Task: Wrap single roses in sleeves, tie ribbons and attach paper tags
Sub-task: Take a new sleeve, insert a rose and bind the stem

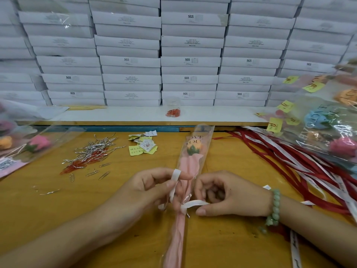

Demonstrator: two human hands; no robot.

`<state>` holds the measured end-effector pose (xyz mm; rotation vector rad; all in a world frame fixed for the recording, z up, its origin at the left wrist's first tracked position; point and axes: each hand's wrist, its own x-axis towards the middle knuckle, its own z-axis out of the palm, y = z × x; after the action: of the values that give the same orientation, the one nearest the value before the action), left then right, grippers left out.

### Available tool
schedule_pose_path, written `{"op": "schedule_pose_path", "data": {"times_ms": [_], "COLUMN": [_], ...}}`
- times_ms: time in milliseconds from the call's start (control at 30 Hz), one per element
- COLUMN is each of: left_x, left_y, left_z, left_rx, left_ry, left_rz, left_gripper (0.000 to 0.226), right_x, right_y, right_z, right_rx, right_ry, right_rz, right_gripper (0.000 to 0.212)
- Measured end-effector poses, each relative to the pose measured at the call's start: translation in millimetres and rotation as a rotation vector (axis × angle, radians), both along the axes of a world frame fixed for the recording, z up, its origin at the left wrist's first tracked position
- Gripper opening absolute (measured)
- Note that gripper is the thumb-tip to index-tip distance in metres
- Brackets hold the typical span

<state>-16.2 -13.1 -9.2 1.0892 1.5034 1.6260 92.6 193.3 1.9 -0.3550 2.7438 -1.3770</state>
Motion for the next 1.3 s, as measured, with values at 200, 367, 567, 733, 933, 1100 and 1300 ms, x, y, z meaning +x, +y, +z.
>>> {"op": "schedule_pose_path", "data": {"times_ms": [200, 367, 567, 733, 933, 1100, 1300], "left_x": [4.5, 8.9, 11.6, 10.1, 11.8, 9.3, 8.3], "left_y": [3.9, 4.3, 1.1, -2.5, 3.5, 2.6, 2.4], "left_z": [-8.2, -5.4, -3.4, -1.9, -5.7, -8.1, -9.9], "left_rx": [-0.038, -0.106, -0.141, -0.146, -0.126, -0.13, -0.133], "left_ry": [0.045, 0.138, 0.189, 0.195, 0.2, 0.204, 0.132], "left_rz": [0.003, -0.024, -0.054, -0.074, -0.02, 0.025, 0.028], "left_gripper": [0.025, 0.023, 0.019, 0.032, 0.021, 0.045, 0.055], "right_x": [0.5, 2.2, 4.5, 6.4, 7.4, 7.6, 4.3], "right_y": [-3.0, -15.7, -28.3, -33.7, -36.0, -35.4, -24.9], "right_z": [5.4, 9.4, 10.3, 12.2, 13.1, 11.2, 5.4], "right_rx": [-0.332, -0.553, -0.631, -0.655, -0.61, -0.408, -0.116], "right_ry": [-0.098, -0.039, -0.007, -0.002, 0.066, 0.269, 0.314], "right_rz": [-0.027, -0.065, -0.068, -0.083, -0.121, -0.23, -0.299], "right_gripper": [0.016, 0.016, 0.032, 0.031, 0.031, 0.021, 0.011]}}
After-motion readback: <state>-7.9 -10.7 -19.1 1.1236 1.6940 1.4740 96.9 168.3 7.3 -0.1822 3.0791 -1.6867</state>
